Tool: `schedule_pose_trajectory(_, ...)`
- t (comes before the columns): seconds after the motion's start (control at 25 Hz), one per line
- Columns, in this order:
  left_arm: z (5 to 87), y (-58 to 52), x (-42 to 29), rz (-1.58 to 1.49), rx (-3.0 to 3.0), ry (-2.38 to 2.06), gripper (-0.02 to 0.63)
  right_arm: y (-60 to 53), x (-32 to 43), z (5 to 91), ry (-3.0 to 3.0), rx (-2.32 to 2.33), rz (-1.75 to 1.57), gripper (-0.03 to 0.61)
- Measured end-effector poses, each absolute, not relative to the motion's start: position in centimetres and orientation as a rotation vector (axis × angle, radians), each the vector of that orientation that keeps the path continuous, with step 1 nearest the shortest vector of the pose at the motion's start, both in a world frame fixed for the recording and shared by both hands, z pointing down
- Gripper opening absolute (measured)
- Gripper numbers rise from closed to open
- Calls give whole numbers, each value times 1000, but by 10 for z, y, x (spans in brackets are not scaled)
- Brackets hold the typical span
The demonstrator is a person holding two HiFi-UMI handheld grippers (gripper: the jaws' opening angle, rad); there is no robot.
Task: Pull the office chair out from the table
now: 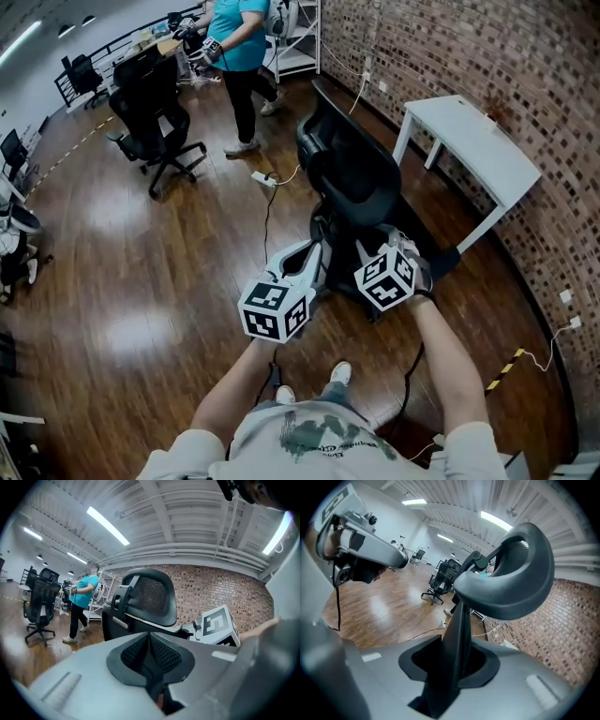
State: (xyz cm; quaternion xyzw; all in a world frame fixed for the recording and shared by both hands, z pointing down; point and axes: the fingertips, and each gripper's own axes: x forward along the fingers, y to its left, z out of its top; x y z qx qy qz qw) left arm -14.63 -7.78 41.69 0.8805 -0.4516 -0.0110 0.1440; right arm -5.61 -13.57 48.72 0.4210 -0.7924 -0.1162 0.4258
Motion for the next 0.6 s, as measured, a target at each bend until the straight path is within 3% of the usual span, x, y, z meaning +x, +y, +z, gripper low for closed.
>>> schedule_pose_trajectory(0.6, 418, -30, -205, -50, 2562, -1248, 15, -74, -126, 483, -1972, 1048, -306, 120)
